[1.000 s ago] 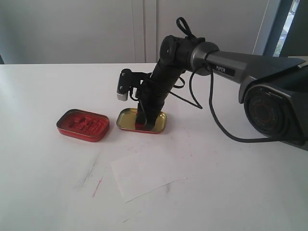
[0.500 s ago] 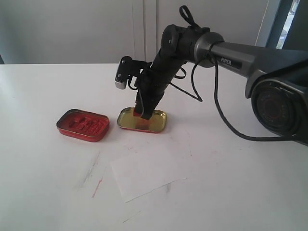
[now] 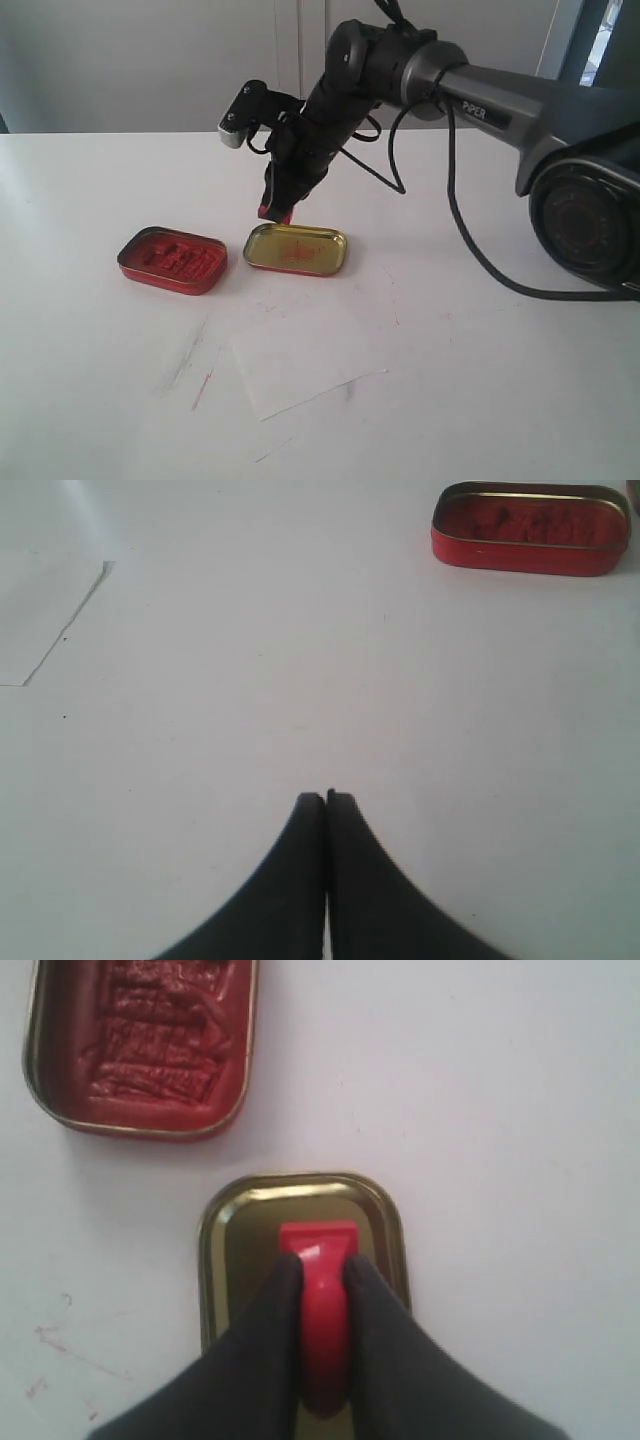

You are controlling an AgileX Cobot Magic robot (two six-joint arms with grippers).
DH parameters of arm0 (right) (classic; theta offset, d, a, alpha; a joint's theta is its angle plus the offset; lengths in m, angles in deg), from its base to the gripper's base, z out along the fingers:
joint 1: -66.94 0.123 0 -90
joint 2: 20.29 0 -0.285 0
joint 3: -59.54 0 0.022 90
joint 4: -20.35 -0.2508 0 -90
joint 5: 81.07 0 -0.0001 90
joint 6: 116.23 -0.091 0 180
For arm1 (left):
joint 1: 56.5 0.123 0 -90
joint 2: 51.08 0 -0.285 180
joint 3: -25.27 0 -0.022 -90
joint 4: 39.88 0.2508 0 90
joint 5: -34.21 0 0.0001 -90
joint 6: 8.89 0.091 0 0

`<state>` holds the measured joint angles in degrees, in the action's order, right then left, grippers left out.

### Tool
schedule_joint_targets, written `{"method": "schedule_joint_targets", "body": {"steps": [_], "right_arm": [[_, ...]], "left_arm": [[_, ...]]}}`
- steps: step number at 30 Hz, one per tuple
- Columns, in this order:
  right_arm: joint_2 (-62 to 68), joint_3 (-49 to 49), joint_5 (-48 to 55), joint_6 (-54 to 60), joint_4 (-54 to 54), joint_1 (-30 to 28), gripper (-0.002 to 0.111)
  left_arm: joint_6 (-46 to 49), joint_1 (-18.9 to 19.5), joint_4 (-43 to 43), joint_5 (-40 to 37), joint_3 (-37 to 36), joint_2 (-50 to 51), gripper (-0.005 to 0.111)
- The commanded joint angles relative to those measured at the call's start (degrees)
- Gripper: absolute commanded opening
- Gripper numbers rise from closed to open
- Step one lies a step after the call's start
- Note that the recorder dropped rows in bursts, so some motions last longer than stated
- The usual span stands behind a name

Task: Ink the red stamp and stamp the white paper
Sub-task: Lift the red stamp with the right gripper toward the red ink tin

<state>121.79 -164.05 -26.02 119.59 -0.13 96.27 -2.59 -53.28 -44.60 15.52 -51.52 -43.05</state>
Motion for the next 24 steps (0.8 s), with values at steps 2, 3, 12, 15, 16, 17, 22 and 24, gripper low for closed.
{"method": "schedule_joint_targets", "body": {"steps": [2,3,12,15,16,17,22,24], "right_arm": [[-0.72,-1.27,-0.69,-3.88,-0.04,2.12,0.000],[-0.72,-1.54,-0.69,-4.42,-0.04,2.32,0.000],[-0.72,-4.35,-2.94,-16.42,1.04,5.99,0.000],[-0.72,-4.45,-3.92,-19.33,1.04,6.63,0.000],[-0.72,-4.81,-4.14,-20.37,1.04,6.71,0.000],[-0.72,-5.44,-4.01,-21.19,1.04,6.69,0.000],[0.85,-9.72,-2.25,-24.84,1.21,7.20,0.000],[1.79,-11.07,-2.50,-25.08,1.09,7.87,0.000]], "left_arm": [[-0.02,0.10,-0.15,-0.63,-0.43,-0.24,0.000],[-0.02,0.10,-0.15,-0.63,-0.43,-0.24,0.000],[-0.02,0.10,-0.15,-0.63,-0.43,-0.24,0.000],[-0.02,0.10,-0.15,-0.63,-0.43,-0.24,0.000],[-0.02,0.10,-0.15,-0.63,-0.43,-0.24,0.000],[-0.02,0.10,-0.15,-0.63,-0.43,-0.24,0.000],[-0.02,0.10,-0.15,-0.63,-0.43,-0.24,0.000],[-0.02,0.10,-0.15,-0.63,-0.43,-0.24,0.000]]}}
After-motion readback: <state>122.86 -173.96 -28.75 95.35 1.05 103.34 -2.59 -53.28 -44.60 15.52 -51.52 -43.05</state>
